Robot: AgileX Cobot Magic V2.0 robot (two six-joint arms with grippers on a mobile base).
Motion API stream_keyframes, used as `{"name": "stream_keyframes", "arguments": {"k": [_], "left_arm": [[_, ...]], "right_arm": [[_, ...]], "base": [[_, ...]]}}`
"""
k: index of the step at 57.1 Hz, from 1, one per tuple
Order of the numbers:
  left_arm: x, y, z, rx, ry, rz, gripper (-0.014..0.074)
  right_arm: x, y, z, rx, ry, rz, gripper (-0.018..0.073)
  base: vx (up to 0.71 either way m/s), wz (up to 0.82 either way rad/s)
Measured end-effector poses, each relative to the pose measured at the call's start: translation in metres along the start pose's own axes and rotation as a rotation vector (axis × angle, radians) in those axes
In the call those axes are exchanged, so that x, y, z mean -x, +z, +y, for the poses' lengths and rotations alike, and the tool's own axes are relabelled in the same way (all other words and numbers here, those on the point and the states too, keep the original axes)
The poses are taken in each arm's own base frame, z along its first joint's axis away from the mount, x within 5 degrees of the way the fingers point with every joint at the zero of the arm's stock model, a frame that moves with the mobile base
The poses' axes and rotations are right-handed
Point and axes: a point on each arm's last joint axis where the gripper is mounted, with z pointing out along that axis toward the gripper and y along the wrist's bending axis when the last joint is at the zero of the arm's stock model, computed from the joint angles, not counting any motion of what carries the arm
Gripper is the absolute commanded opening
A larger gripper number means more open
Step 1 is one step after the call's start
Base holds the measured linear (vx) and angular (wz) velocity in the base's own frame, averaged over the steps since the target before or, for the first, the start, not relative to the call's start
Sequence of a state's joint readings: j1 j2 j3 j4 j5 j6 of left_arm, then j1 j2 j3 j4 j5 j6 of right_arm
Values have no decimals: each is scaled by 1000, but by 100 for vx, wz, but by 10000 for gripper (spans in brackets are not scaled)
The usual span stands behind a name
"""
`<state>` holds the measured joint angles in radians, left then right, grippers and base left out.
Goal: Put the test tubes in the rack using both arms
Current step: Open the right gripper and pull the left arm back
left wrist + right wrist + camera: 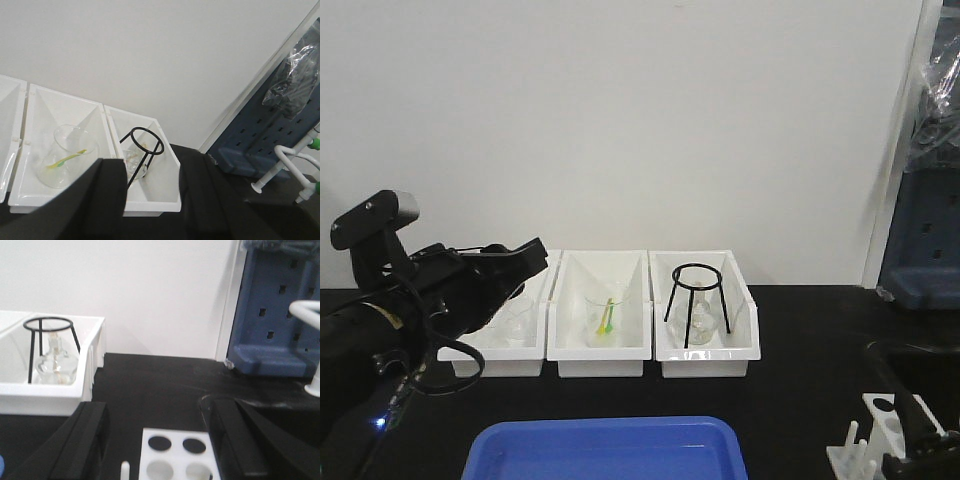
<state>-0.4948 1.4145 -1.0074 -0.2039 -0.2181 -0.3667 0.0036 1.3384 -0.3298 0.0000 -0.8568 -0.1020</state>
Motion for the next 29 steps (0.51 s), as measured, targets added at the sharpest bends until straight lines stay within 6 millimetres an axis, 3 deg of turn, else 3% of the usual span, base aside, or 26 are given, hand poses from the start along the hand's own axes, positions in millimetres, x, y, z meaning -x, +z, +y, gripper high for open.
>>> {"name": "stream_keyframes", "arguments": {"k": [10,18,23,29], "left_arm": [[1,0,-1,-5,25,-14,396],[10,-5,-5,-25,185,-75,396],[21,-18,-11,-36,306,-106,396],[39,-46,-23,-57,401,-137,396]], "right_arm": [[66,-14,-7,-1,-2,-14,501],[118,-48,-12,-5,-2,-49,501],[131,-67,-13,-4,-2,-38,501],[132,-82,-14,0,-2,4,501]], "base": [[0,0],[0,0],[0,0],[0,0]]}}
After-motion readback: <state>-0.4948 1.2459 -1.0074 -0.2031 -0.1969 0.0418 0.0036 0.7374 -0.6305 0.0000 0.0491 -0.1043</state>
